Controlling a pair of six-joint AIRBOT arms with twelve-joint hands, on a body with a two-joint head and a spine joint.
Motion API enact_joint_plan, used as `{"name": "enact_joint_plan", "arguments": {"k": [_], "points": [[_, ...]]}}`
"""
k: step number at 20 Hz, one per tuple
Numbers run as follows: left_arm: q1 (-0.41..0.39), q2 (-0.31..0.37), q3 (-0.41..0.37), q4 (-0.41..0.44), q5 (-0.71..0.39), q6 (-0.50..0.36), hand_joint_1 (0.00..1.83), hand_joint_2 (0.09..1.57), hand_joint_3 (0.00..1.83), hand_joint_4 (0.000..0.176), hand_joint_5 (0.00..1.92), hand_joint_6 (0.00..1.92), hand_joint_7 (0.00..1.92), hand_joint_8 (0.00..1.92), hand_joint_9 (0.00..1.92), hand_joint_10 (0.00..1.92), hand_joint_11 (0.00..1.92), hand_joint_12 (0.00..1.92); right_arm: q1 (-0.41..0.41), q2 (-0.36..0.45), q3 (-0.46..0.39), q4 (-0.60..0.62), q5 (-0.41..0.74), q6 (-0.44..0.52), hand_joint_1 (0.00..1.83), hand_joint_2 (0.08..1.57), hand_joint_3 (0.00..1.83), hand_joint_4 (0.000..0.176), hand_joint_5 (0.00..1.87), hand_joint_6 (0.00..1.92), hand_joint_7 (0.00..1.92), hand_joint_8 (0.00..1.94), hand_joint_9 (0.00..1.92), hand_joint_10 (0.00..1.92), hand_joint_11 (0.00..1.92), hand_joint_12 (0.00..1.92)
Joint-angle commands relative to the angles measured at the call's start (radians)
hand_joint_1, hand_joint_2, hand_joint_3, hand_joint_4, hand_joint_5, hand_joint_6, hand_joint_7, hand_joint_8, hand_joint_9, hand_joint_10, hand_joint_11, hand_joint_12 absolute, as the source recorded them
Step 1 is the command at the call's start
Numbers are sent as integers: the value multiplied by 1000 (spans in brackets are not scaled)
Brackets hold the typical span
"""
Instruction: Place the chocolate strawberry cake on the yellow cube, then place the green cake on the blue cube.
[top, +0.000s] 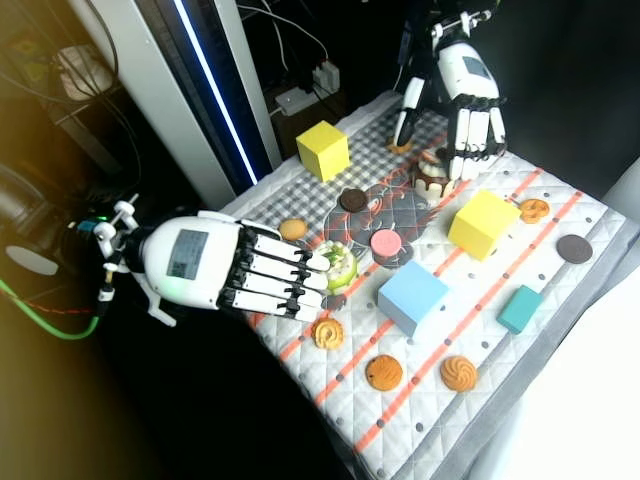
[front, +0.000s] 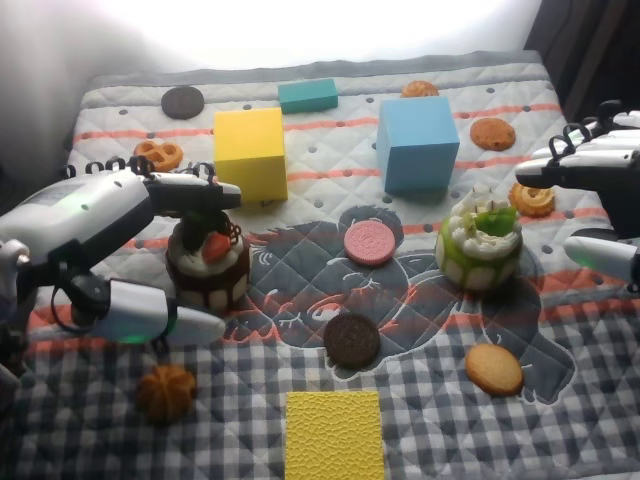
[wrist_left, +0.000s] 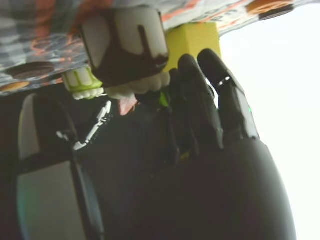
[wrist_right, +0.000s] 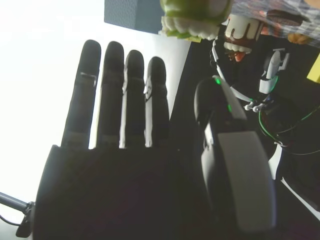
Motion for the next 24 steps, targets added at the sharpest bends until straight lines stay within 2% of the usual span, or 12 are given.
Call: {"name": "enact_joint_plan", "arguments": {"k": [1, 2, 3, 4, 5, 7, 11, 12, 19, 21, 23, 24], "points": [[-11, 0, 7, 9, -102, -1, 935, 855, 5, 64, 429, 0, 480, 2, 491, 2, 59, 1101, 4, -2, 2, 17, 122, 1, 483, 1342, 0, 5, 524, 2, 526, 2, 517, 5, 297, 513], [-12, -1, 10, 8, -101, -1, 931, 845, 0, 72, 426, 0, 496, 8, 507, 9, 75, 1111, 4, -3, 2, 17, 122, 1, 426, 1346, 2, 19, 509, 1, 507, 0, 493, 2, 275, 512], [-13, -3, 12, 7, -99, -1, 953, 833, 0, 86, 416, 0, 496, 7, 521, 14, 94, 1120, 3, -3, 2, 16, 122, 1, 452, 1346, 1, 1, 518, 0, 514, 0, 503, 0, 273, 575], [-14, -5, 15, 6, -97, -1, 976, 831, 0, 69, 433, 1, 507, 4, 536, 12, 126, 1107, 3, -4, 2, 16, 122, 1, 455, 1344, 0, 6, 512, 0, 511, 0, 501, 0, 280, 593], [-15, -7, 18, 5, -94, -1, 988, 844, 5, 60, 443, 4, 513, 4, 541, 13, 131, 1102, 3, -4, 2, 16, 122, 1, 454, 1348, 0, 0, 511, 0, 504, 1, 491, 0, 247, 632], [-17, -10, 21, 3, -90, -1, 1007, 873, 2, 64, 471, 2, 624, 8, 631, 24, 219, 1089, 2, -5, 2, 16, 122, 1, 468, 1356, 1, 0, 517, 3, 531, 8, 523, 10, 256, 651], [-21, -22, 29, 1, -88, -1, 1111, 888, 0, 7, 625, 8, 779, 17, 781, 61, 345, 1149, 0, -7, 2, 16, 122, 1, 484, 1351, 0, 0, 520, 2, 552, 7, 558, 12, 288, 649], [-27, -31, 37, 0, -81, -1, 1125, 911, 3, 0, 704, 11, 838, 22, 832, 77, 340, 1223, -1, -8, 2, 16, 122, 1, 521, 1343, 1, 0, 534, 0, 568, 0, 569, 1, 329, 558], [-44, -39, 43, 0, -75, -1, 1156, 893, 0, 0, 720, 8, 884, 17, 882, 81, 391, 1193, -4, -10, 2, 16, 122, 2, 531, 1357, 2, 0, 530, 1, 586, 5, 580, 8, 361, 484], [-58, -34, 42, 1, -82, -1, 1203, 913, 2, 0, 798, 10, 974, 25, 968, 117, 446, 1255, -6, -10, 1, 16, 122, 3, 552, 1360, 1, 0, 544, 4, 590, 4, 578, 4, 350, 482], [-92, -27, 45, 15, -89, -1, 1131, 983, 1, 0, 925, 8, 1085, 28, 1053, 187, 565, 1280, -8, -10, 1, 17, 122, 4, 560, 1360, 1, 0, 530, 1, 592, 2, 585, 4, 381, 494], [-106, -26, 47, 21, -89, -1, 1240, 1110, 0, 0, 938, 831, 1052, 1005, 910, 595, 505, 1510, -8, -10, 1, 17, 122, 4, 556, 1364, 1, 0, 525, 1, 592, 1, 587, 2, 393, 504]]}}
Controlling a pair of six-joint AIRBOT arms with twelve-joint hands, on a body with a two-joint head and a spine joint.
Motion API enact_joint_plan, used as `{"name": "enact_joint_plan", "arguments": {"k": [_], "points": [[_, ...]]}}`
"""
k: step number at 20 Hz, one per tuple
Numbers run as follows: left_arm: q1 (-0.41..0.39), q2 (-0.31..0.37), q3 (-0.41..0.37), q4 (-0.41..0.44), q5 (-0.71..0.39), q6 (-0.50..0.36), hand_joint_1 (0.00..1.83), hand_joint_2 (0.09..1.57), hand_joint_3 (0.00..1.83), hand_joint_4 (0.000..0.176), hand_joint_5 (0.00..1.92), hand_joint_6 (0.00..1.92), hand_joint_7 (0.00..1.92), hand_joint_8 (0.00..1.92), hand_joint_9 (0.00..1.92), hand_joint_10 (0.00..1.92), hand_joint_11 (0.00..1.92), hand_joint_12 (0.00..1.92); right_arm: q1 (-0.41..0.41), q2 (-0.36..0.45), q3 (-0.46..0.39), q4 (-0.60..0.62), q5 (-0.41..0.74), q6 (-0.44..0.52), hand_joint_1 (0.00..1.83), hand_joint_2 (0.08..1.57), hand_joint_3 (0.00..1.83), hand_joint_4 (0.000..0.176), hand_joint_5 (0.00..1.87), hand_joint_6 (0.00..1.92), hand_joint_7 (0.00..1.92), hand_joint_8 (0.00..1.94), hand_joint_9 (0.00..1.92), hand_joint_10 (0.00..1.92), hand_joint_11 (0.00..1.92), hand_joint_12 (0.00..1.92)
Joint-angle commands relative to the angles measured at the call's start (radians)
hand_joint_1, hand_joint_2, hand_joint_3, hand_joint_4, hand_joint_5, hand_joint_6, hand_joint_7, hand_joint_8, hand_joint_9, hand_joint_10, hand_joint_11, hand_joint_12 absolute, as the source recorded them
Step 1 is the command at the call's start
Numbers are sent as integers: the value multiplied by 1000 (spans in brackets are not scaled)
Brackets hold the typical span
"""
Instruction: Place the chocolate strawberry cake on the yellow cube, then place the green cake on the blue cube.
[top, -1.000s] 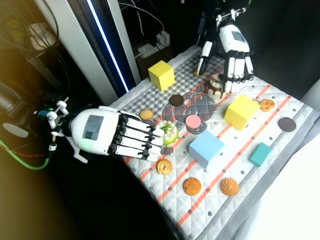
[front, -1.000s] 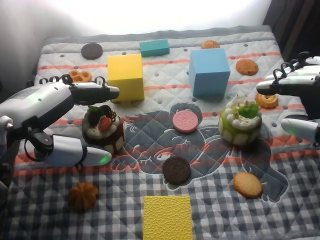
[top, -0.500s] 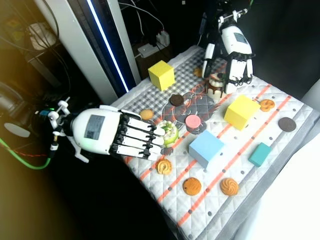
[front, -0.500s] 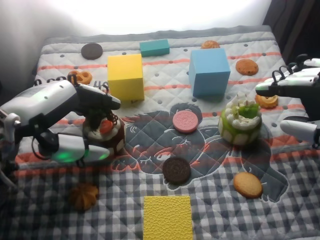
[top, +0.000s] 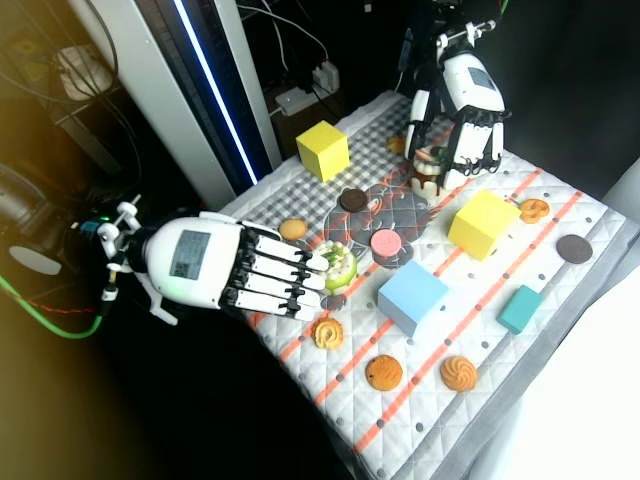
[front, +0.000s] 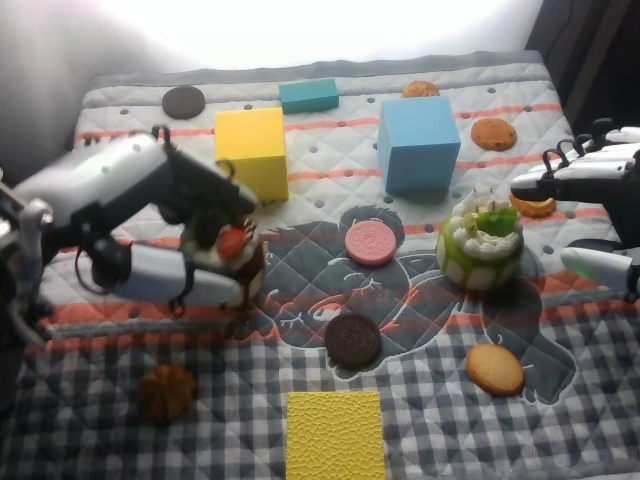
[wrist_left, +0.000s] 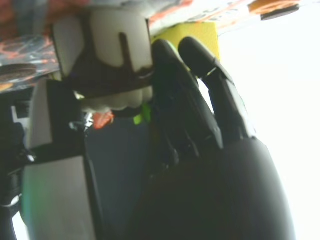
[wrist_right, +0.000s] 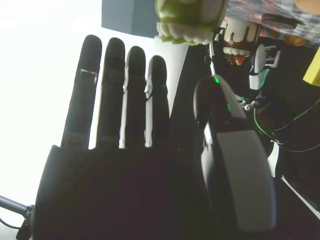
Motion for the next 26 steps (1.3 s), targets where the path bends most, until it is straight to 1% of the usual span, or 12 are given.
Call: {"name": "enact_joint_plan", "arguments": {"k": [1, 3, 4, 7, 8, 9, 10, 13, 14, 17, 18, 26], "points": [[-25, 11, 8, 24, -124, -5, 1240, 1110, 0, 0, 938, 831, 1052, 1005, 910, 595, 505, 1510, 4, 1, 1, 19, 121, 4, 556, 1364, 1, 0, 525, 1, 592, 1, 587, 2, 393, 504], [-49, 9, 16, 32, -119, -5, 1242, 1127, 0, 0, 859, 994, 1049, 1044, 809, 661, 312, 1451, 4, -1, 1, 19, 121, 4, 586, 1365, 0, 0, 535, 3, 607, 5, 608, 7, 418, 529], [-49, 9, 18, 30, -118, -5, 1255, 1117, 0, 0, 871, 968, 1082, 997, 852, 640, 359, 1332, 4, -1, 1, 19, 121, 4, 544, 1373, 4, 0, 528, 1, 606, 3, 615, 8, 434, 536], [-58, 8, 19, 31, -122, -5, 1271, 1085, 0, 0, 967, 804, 1133, 925, 955, 651, 454, 1271, 3, -1, 1, 19, 121, 4, 544, 1369, 1, 0, 528, 0, 598, 0, 610, 1, 405, 585], [-74, 7, 24, 37, -124, -5, 1278, 1071, 0, 0, 1020, 712, 1145, 914, 984, 687, 521, 1353, 3, -1, 1, 19, 121, 4, 547, 1372, 2, 0, 529, 1, 603, 2, 619, 4, 408, 597], [-91, 3, 31, 41, -124, -5, 1286, 1058, 0, 0, 1169, 429, 1105, 1014, 1017, 796, 673, 1407, 3, -1, 1, 19, 121, 4, 564, 1371, 0, 0, 533, 1, 610, 3, 633, 6, 424, 620], [-113, -5, 45, 41, -124, -5, 1287, 1054, 1, 0, 1211, 350, 1091, 1035, 994, 950, 796, 1457, 3, -2, 1, 19, 121, 4, 562, 1369, 0, 0, 525, 0, 605, 0, 629, 2, 415, 637], [-167, -33, 88, 27, -115, -5, 1282, 1069, 2, 0, 1139, 464, 1079, 1068, 1020, 1091, 857, 1599, 3, -6, 3, 19, 121, 4, 532, 1368, 0, 0, 541, 4, 620, 3, 640, 4, 423, 641], [-185, -44, 104, 19, -109, -5, 1287, 1059, 0, 0, 1150, 462, 1108, 1005, 1019, 954, 779, 1483, 3, -7, 4, 19, 121, 4, 525, 1366, 0, 0, 545, 5, 620, 3, 640, 4, 427, 643], [-238, -80, 165, -16, -79, -5, 1284, 1058, 0, 0, 1104, 572, 1143, 918, 1124, 647, 862, 1318, 3, -10, 7, 19, 121, 4, 547, 1359, 1, 3, 542, 0, 608, 0, 627, 0, 401, 693], [-262, -99, 199, -37, -56, -5, 1290, 1055, 0, 0, 1095, 573, 1165, 889, 1199, 696, 954, 1388, 4, -11, 8, 19, 121, 4, 527, 1365, 3, 0, 539, 0, 609, 0, 633, 2, 398, 705], [-310, -209, 341, -106, 27, -6, 1286, 1065, 0, 0, 1066, 610, 1143, 933, 1164, 675, 883, 1303, 11, -30, 21, 19, 121, 5, 432, 1388, 1, 0, 535, 4, 584, 3, 589, 3, 337, 748]]}}
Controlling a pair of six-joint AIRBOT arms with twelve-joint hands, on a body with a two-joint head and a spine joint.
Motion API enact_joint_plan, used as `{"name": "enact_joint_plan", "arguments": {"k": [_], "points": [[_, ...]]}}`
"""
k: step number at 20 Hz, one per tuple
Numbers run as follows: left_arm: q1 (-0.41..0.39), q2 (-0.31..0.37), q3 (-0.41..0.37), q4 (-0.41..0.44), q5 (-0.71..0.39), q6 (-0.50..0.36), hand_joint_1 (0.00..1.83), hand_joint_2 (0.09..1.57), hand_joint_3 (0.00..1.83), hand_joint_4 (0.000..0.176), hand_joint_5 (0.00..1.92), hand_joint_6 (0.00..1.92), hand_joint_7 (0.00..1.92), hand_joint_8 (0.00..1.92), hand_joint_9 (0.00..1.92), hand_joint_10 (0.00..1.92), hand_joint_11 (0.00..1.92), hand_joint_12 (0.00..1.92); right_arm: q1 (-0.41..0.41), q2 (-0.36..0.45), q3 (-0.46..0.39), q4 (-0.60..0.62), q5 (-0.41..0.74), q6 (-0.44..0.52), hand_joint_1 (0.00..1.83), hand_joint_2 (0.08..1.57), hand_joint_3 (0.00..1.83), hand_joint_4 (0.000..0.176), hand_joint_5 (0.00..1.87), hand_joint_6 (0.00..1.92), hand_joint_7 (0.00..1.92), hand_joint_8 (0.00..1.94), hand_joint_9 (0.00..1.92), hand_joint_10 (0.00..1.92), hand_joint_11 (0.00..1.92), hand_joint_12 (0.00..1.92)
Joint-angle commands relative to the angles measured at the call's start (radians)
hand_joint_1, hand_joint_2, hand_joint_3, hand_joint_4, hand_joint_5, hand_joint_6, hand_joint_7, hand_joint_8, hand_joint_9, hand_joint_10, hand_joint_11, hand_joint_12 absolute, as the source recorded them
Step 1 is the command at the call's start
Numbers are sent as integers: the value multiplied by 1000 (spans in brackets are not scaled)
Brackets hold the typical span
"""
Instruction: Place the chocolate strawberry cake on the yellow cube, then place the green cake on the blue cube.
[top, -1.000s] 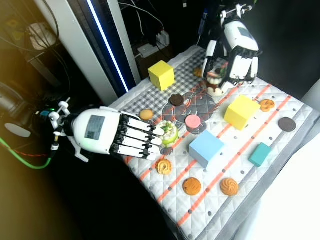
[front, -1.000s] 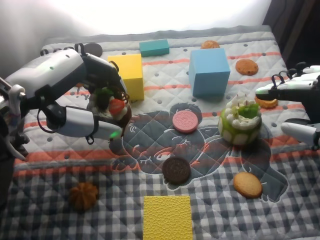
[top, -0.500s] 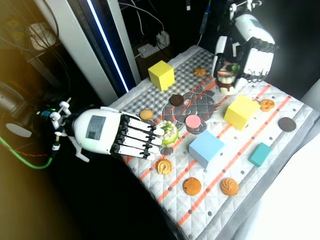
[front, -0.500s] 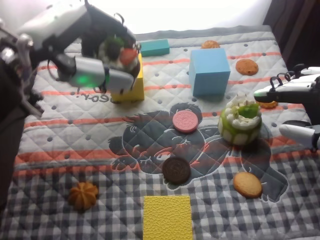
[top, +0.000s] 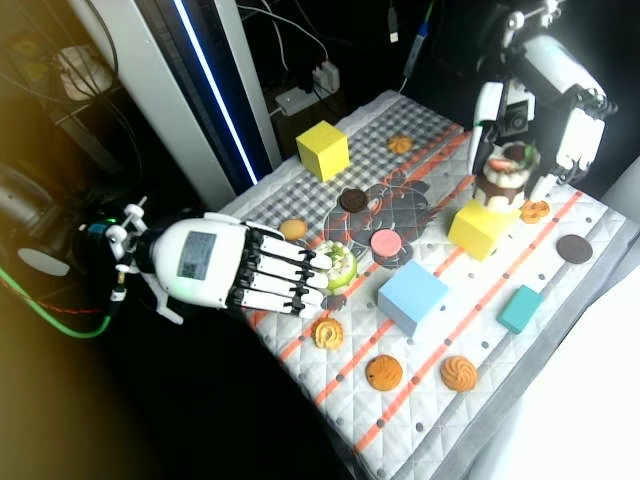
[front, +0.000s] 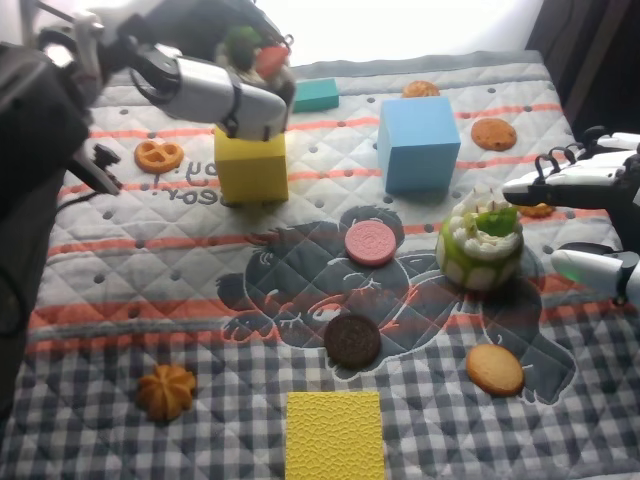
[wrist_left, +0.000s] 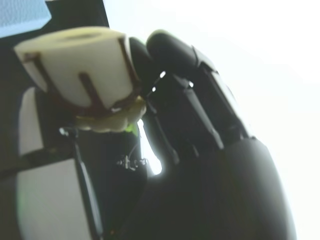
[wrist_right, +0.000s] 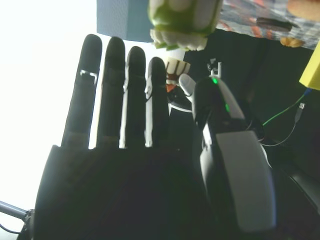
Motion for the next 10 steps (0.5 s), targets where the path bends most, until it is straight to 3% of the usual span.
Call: {"name": "enact_joint_plan", "arguments": {"k": [1, 4, 5, 10], "points": [[-15, 1, 15, 4, -102, -9, 1285, 1065, 0, 0, 1073, 604, 1139, 936, 1144, 666, 864, 1295, 13, -3, 7, 15, 122, 4, 429, 1384, 0, 0, 539, 5, 588, 4, 593, 4, 333, 746], [-12, -9, 31, -7, -91, -9, 1276, 1063, 0, 0, 1109, 570, 1114, 961, 1155, 637, 936, 1258, 16, -6, 9, 13, 122, 4, 449, 1385, 0, 0, 518, 0, 587, 0, 592, 3, 346, 702], [-9, -13, 44, -13, -88, -9, 1282, 1054, 0, 0, 1130, 527, 1137, 927, 1164, 650, 918, 1333, 16, -6, 9, 12, 122, 7, 478, 1376, 0, 0, 518, 0, 587, 0, 621, 3, 347, 814], [7, -21, 61, -38, -83, -9, 1287, 1062, 0, 0, 1130, 496, 1113, 991, 1090, 739, 861, 1334, 17, -8, 13, 9, 123, 9, 513, 1370, 0, 0, 532, 4, 602, 2, 638, 0, 327, 880]]}}
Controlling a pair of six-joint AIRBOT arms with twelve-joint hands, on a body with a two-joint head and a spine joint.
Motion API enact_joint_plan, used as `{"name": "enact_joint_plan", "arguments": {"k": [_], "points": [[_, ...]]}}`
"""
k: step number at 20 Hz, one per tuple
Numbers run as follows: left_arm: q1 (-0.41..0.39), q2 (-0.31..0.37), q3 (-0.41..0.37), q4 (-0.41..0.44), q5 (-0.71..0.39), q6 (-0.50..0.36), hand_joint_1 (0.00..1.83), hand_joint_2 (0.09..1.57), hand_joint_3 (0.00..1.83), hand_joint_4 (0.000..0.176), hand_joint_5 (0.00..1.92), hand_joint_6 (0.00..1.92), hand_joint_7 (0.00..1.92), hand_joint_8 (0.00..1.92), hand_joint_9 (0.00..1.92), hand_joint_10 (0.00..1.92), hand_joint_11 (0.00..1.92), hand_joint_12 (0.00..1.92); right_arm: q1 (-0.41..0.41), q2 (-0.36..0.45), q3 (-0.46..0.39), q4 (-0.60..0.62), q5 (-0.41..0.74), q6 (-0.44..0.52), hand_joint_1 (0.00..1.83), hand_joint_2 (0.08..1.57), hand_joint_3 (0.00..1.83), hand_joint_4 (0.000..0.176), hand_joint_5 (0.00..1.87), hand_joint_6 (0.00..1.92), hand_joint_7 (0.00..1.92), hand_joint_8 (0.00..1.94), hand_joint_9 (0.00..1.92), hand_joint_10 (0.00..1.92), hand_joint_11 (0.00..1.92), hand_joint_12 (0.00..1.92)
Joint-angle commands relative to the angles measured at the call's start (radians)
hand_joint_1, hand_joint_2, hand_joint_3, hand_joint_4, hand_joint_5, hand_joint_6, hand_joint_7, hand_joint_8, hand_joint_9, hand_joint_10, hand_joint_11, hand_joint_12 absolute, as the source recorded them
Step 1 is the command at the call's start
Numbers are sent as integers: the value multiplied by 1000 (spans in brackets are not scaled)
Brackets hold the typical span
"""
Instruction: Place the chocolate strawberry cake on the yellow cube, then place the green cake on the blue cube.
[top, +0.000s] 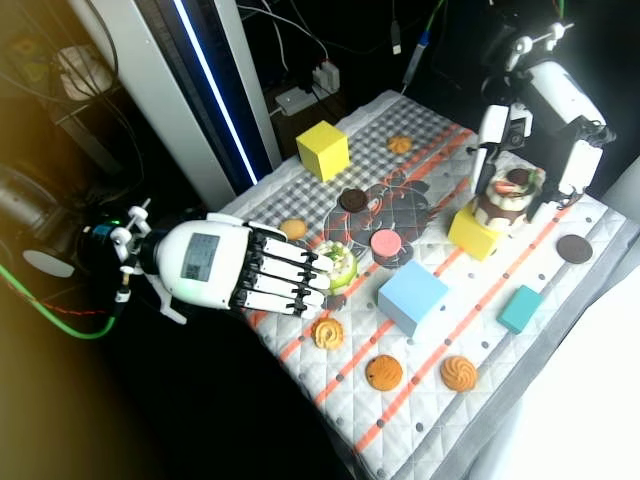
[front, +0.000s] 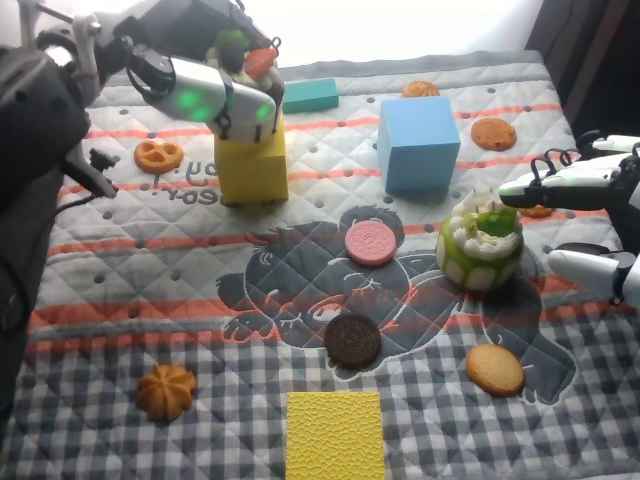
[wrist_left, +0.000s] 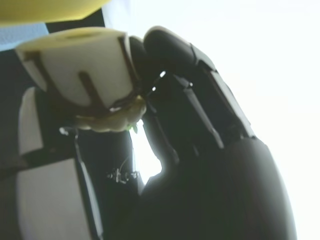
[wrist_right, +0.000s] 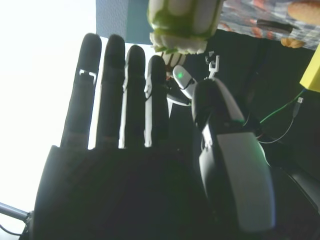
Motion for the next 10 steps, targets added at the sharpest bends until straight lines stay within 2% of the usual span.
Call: {"name": "enact_joint_plan", "arguments": {"k": [1, 2, 3, 5, 7, 8, 9, 10], "points": [[1, 3, 5, 7, -113, -10, 1284, 1060, 1, 0, 1129, 511, 1114, 978, 1084, 730, 856, 1302, 17, -2, 6, 13, 122, 7, 543, 1370, 0, 0, 535, 4, 605, 2, 646, 3, 338, 883], [12, 0, 7, -3, -118, -15, 1283, 1059, 0, 0, 1133, 511, 1114, 976, 1108, 741, 900, 1319, 18, -4, 8, 10, 122, 8, 567, 1372, 0, 5, 528, 0, 604, 1, 653, 4, 339, 889], [21, -3, 13, -3, -119, -34, 1286, 1061, 0, 0, 1137, 486, 1112, 988, 1121, 766, 924, 1315, 18, -5, 8, 8, 122, 8, 587, 1373, 0, 2, 530, 1, 612, 3, 661, 5, 338, 881], [30, -4, 18, -5, -119, -56, 1287, 1061, 0, 0, 1151, 443, 1106, 1009, 1081, 777, 857, 1318, 18, -5, 9, 7, 122, 10, 590, 1377, 2, 5, 527, 0, 609, 0, 648, 0, 334, 839], [36, -4, 18, -10, -119, -57, 1285, 1066, 0, 0, 1148, 453, 1082, 1047, 1045, 790, 808, 1332, 18, -6, 10, 7, 122, 10, 597, 1380, 1, 0, 528, 0, 607, 0, 634, 0, 332, 795], [40, -2, 17, -11, -117, -57, 1276, 1067, 3, 0, 1123, 525, 1083, 1024, 1026, 787, 777, 1344, 18, -7, 10, 7, 122, 10, 602, 1381, 1, 8, 523, 0, 606, 0, 649, 7, 362, 802], [44, 0, 16, -12, -117, -57, 1271, 1077, 3, 0, 1051, 646, 1088, 1016, 996, 780, 718, 1365, 18, -8, 10, 7, 122, 10, 620, 1377, 0, 0, 535, 4, 616, 3, 655, 7, 364, 804], [48, 1, 15, -14, -117, -57, 1259, 1096, 3, 0, 981, 773, 1063, 1050, 952, 755, 651, 1365, 18, -9, 11, 7, 122, 10, 623, 1379, 0, 0, 534, 3, 614, 2, 650, 4, 358, 803]]}}
